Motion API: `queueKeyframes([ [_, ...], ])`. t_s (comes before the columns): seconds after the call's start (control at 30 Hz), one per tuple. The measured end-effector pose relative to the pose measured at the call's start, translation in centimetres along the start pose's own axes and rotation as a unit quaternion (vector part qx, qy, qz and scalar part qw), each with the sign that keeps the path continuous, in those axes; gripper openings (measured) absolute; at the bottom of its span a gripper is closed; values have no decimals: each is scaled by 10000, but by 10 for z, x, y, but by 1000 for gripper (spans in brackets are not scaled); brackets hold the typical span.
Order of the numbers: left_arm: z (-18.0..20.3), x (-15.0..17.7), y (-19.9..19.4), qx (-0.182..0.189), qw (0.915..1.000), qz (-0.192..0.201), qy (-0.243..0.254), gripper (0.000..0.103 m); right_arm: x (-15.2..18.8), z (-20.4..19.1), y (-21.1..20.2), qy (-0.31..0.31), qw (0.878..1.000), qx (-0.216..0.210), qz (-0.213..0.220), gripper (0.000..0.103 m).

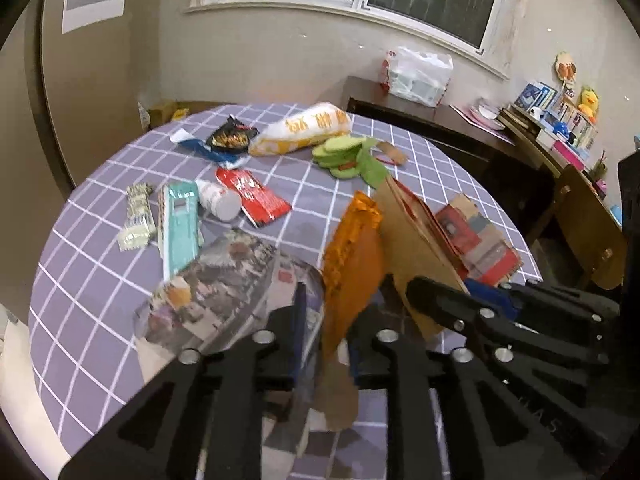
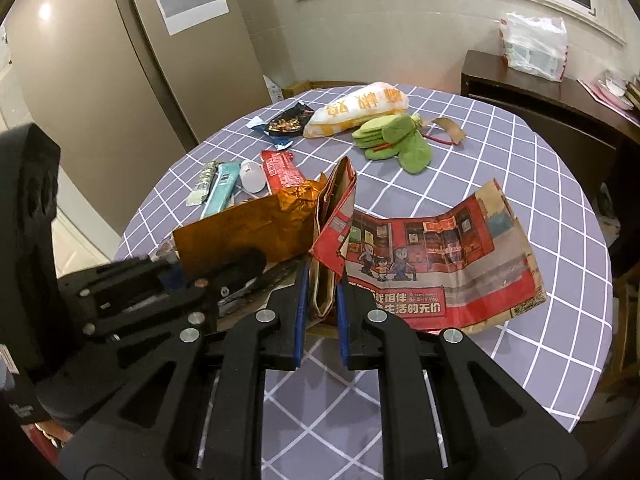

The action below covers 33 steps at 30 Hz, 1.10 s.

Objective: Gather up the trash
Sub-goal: 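Grasp the orange packet with the left tool while the right tool holds the newspaper, then carry the orange packet and newspaper toward the blue bin with both tools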

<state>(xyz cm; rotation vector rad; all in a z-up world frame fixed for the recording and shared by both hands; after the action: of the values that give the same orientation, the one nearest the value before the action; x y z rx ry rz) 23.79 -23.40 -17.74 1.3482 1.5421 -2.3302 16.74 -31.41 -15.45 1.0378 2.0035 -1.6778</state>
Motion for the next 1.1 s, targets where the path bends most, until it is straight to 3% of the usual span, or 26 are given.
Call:
queueKeyframes([
  [0.17,4,-6,-3,-39,9997,196,144,22,-1,6,2,27,10000,-8,-24,13],
  [0.2,7,-7,-3,-50,9996,230,185,16,-1,7,2,31,10000,-13,-25,13],
  [0.23,8,-8,-3,-42,9995,252,202,1,-1,7,1,23,10000,-20,-27,13],
  [0.37,15,-9,-14,-137,9980,540,286,0,-6,2,-5,1,9999,-32,104,13],
  [0.57,1,-17,-51,-398,9941,1010,31,0,-23,-18,-29,-145,9988,-130,453,13],
  [0.87,-76,-12,-105,-952,9852,1229,-717,0,-35,-109,-32,-789,9936,-569,567,13],
  [1.1,-176,17,-148,-1565,9667,1216,-1622,0,-31,-205,-8,-1347,9831,-1178,377,13],
])
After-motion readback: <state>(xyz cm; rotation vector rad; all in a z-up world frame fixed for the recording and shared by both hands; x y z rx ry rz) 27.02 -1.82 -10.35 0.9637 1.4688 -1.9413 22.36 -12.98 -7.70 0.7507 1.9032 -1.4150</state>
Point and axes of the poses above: each gripper's, at about its wrist camera, not at the fingertips, and y roughly the way its jaws point, z to its right, x to its underside, the point moved 1 cm from there along y, roughly the way its jaws point, and after that the axes turned 2 degrees about -x, right-handed, at the moved point
